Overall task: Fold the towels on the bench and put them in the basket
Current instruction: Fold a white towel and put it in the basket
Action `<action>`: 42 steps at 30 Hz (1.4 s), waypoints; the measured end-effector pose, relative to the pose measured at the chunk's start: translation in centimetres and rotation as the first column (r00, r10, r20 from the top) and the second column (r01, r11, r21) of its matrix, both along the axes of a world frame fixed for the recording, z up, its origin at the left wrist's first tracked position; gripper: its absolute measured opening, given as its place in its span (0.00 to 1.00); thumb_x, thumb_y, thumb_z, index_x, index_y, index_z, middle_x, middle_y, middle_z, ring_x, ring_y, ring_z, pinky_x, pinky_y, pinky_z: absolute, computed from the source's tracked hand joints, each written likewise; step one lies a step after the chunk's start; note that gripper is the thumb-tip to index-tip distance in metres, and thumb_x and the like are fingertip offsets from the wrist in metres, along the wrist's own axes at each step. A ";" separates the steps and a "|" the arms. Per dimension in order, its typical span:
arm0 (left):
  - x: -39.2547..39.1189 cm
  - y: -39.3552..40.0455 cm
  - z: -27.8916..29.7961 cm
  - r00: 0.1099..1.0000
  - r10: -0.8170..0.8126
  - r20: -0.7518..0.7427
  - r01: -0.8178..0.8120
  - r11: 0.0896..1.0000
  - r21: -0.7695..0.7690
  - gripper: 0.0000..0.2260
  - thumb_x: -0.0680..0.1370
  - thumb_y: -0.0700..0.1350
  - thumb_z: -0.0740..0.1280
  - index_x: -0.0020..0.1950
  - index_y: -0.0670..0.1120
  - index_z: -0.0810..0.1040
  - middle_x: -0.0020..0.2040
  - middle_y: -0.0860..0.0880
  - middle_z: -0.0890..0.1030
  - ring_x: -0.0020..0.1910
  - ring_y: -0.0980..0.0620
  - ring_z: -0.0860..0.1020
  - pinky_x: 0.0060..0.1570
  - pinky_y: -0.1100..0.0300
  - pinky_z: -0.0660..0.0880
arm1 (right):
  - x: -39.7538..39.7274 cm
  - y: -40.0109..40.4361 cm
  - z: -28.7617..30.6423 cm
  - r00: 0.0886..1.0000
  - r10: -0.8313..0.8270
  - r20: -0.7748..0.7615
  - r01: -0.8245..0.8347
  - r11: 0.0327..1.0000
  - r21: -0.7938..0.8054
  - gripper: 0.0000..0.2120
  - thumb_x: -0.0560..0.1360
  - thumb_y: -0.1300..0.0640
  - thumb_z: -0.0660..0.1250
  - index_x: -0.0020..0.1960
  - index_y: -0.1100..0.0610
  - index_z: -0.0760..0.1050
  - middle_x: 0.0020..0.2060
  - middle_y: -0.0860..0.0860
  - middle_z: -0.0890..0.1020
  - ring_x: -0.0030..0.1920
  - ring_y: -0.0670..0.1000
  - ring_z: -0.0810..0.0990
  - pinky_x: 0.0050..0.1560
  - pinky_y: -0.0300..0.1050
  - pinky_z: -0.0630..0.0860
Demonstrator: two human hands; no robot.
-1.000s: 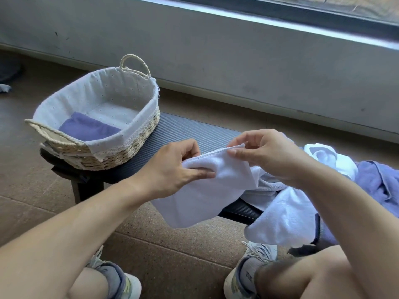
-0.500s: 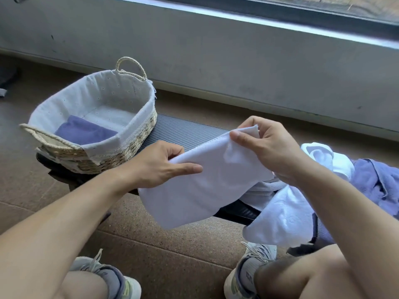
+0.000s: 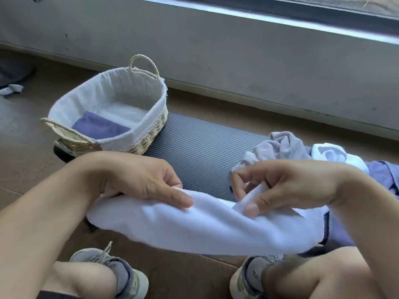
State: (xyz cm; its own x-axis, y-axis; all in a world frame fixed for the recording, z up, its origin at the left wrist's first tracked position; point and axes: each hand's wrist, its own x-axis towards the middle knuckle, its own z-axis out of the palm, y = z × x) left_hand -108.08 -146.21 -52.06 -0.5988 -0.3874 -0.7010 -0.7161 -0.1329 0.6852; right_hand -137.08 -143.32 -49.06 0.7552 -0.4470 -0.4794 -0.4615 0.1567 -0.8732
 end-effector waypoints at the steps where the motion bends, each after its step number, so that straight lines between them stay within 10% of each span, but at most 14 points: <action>1: 0.2 0.0 0.1 0.999 0.025 -0.025 -0.024 1.000 0.009 0.24 0.60 0.69 0.78 0.35 0.50 0.81 0.34 0.51 0.81 0.32 0.54 0.76 0.33 0.61 0.71 | -0.1 -0.1 0.0 0.998 -0.024 0.063 0.021 0.999 0.044 0.06 0.75 0.56 0.73 0.43 0.52 0.77 0.37 0.59 0.75 0.38 0.58 0.69 0.33 0.58 0.65; 8: 0.6 -2.0 -2.6 0.940 0.304 0.155 -0.199 0.858 -0.473 0.28 0.60 0.72 0.77 0.37 0.47 0.79 0.34 0.55 0.82 0.34 0.53 0.80 0.37 0.56 0.74 | -1.7 -3.2 -2.7 0.803 -0.596 0.019 0.577 0.769 -0.275 0.09 0.74 0.53 0.73 0.43 0.55 0.74 0.34 0.60 0.76 0.29 0.52 0.72 0.23 0.40 0.66; 11: 0.4 -3.0 -3.5 0.900 0.436 -0.011 -0.350 0.707 -0.615 0.24 0.63 0.62 0.81 0.33 0.48 0.72 0.29 0.54 0.73 0.31 0.54 0.71 0.33 0.59 0.66 | -2.6 -4.6 -4.2 0.706 -0.705 -0.067 0.551 0.606 -0.575 0.10 0.76 0.52 0.74 0.43 0.54 0.75 0.33 0.55 0.82 0.30 0.52 0.78 0.28 0.45 0.75; 17: 0.5 -3.8 -4.0 0.845 0.519 -0.127 -0.435 0.530 -0.728 0.15 0.67 0.55 0.82 0.38 0.48 0.79 0.34 0.54 0.80 0.36 0.53 0.77 0.38 0.55 0.72 | -3.9 -5.5 -4.9 0.610 -0.790 -0.066 0.548 0.480 -0.685 0.09 0.75 0.50 0.75 0.44 0.52 0.78 0.36 0.50 0.83 0.23 0.48 0.70 0.26 0.41 0.67; 22: 0.6 -3.6 -3.7 0.772 0.619 -0.142 -0.465 0.399 -0.790 0.10 0.70 0.53 0.79 0.36 0.51 0.81 0.31 0.56 0.80 0.37 0.51 0.78 0.42 0.55 0.75 | -5.0 -5.6 -4.4 0.577 -0.812 -0.091 0.517 0.449 -0.729 0.06 0.73 0.47 0.76 0.43 0.49 0.84 0.25 0.40 0.79 0.22 0.42 0.72 0.27 0.38 0.64; 29: -0.3 -3.1 -2.2 0.722 0.685 -0.100 -0.383 0.274 -0.882 0.09 0.75 0.56 0.73 0.39 0.54 0.81 0.34 0.53 0.79 0.45 0.44 0.81 0.43 0.54 0.74 | -6.1 -5.7 -3.9 0.544 -0.813 -0.209 0.475 0.503 -0.722 0.09 0.67 0.41 0.79 0.40 0.45 0.86 0.46 0.45 0.87 0.46 0.48 0.86 0.52 0.55 0.82; 35: -0.7 -3.5 -2.7 0.559 0.750 -0.353 -0.780 0.332 -0.530 0.07 0.81 0.45 0.68 0.43 0.48 0.78 0.36 0.48 0.86 0.29 0.49 0.85 0.24 0.62 0.71 | -5.7 -5.2 -3.8 0.570 -0.795 -0.209 0.491 0.534 -0.688 0.11 0.66 0.48 0.82 0.40 0.54 0.85 0.22 0.41 0.72 0.21 0.42 0.68 0.30 0.42 0.60; 39: -0.2 -3.7 -3.0 0.646 0.680 -0.346 -0.693 0.334 -0.639 0.06 0.76 0.46 0.74 0.40 0.49 0.83 0.30 0.57 0.81 0.27 0.64 0.75 0.29 0.72 0.67 | -5.5 -5.2 -4.3 0.523 -0.822 -0.227 0.438 0.488 -0.755 0.12 0.69 0.45 0.79 0.40 0.52 0.80 0.39 0.46 0.84 0.37 0.47 0.80 0.39 0.46 0.74; 42: -1.0 -3.3 -2.9 0.657 0.654 -0.374 -0.705 0.356 -0.614 0.05 0.75 0.48 0.75 0.42 0.48 0.85 0.37 0.52 0.84 0.37 0.58 0.78 0.35 0.71 0.70 | -4.5 -5.4 -4.5 0.524 -0.797 -0.301 0.319 0.511 -0.798 0.11 0.72 0.45 0.76 0.41 0.49 0.77 0.45 0.45 0.83 0.43 0.47 0.80 0.41 0.45 0.73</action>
